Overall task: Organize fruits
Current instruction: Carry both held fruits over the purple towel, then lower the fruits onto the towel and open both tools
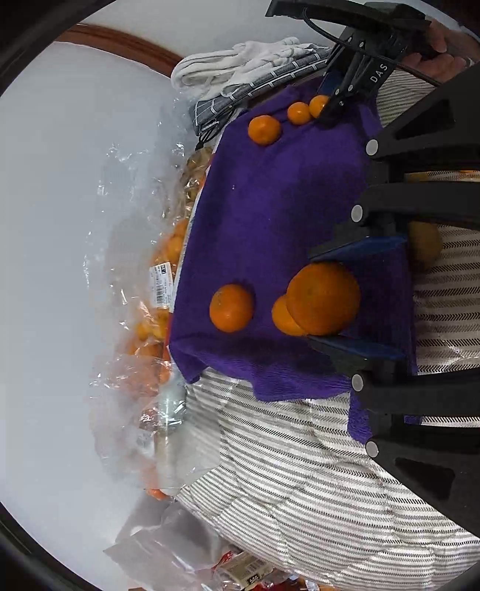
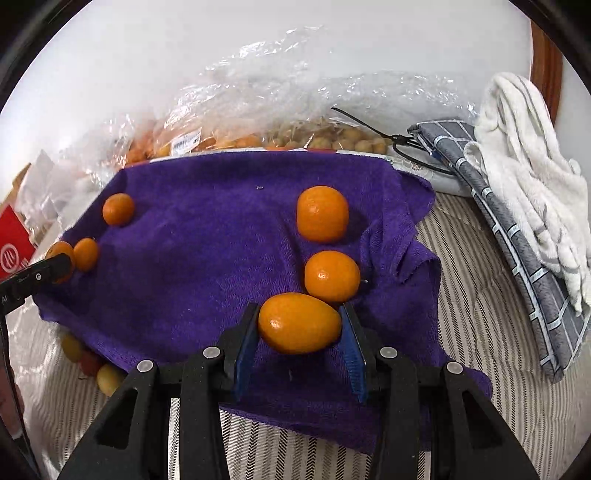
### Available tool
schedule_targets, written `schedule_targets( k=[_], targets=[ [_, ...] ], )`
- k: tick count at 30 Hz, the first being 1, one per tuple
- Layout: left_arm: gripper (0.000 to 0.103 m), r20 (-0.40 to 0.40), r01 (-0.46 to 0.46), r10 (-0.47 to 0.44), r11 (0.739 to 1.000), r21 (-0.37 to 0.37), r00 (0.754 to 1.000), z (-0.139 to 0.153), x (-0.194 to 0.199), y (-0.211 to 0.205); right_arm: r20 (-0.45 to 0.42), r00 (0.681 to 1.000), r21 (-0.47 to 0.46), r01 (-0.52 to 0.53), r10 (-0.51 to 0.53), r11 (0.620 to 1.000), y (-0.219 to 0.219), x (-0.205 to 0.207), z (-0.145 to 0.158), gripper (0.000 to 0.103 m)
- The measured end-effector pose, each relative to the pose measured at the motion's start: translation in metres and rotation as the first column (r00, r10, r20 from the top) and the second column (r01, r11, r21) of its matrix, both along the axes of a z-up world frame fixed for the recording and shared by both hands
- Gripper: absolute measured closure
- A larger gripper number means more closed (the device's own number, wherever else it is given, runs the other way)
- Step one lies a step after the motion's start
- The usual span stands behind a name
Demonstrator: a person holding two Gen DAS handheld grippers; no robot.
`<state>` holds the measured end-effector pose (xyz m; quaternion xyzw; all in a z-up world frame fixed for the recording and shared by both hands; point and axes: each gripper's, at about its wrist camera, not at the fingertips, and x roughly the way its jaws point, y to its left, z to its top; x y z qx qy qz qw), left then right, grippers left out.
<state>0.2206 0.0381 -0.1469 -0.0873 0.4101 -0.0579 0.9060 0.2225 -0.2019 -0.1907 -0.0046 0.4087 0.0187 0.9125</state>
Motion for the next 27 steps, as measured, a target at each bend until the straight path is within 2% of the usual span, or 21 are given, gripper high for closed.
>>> schedule_targets(
  k=[8, 16, 21, 27],
  targets=[
    [0.066, -0.005, -0.013, 0.014, 0.999, 0.047, 1.000, -0.006, 0.004, -0.005, 0.011, 1.000, -0.010, 0.006, -0.006, 1.000, 0.000, -0.002, -0.001, 0.060],
    [0.066, -0.002, -0.005, 0.005, 0.997, 0.083, 1.000, -0.008, 0.004, -0.011, 0.015, 0.999, -0.017, 0.035, -0.035, 0.999, -0.003, -0.005, -0.001, 0.050],
    [0.065, 0.002, -0.006, 0.006, 0.996, 0.085, 1.000, -0.008, 0.003, -0.012, 0.029, 0.999, -0.046, 0.047, -0.046, 0.998, -0.002, -0.008, 0.001, 0.043],
    [0.063, 0.014, -0.003, 0.002, 0.997, 0.075, 1.000, -0.006, 0.001, -0.011, 0.042, 0.998, -0.008, 0.048, -0.048, 0.999, -0.005, -0.011, 0.005, 0.042]
  ],
)
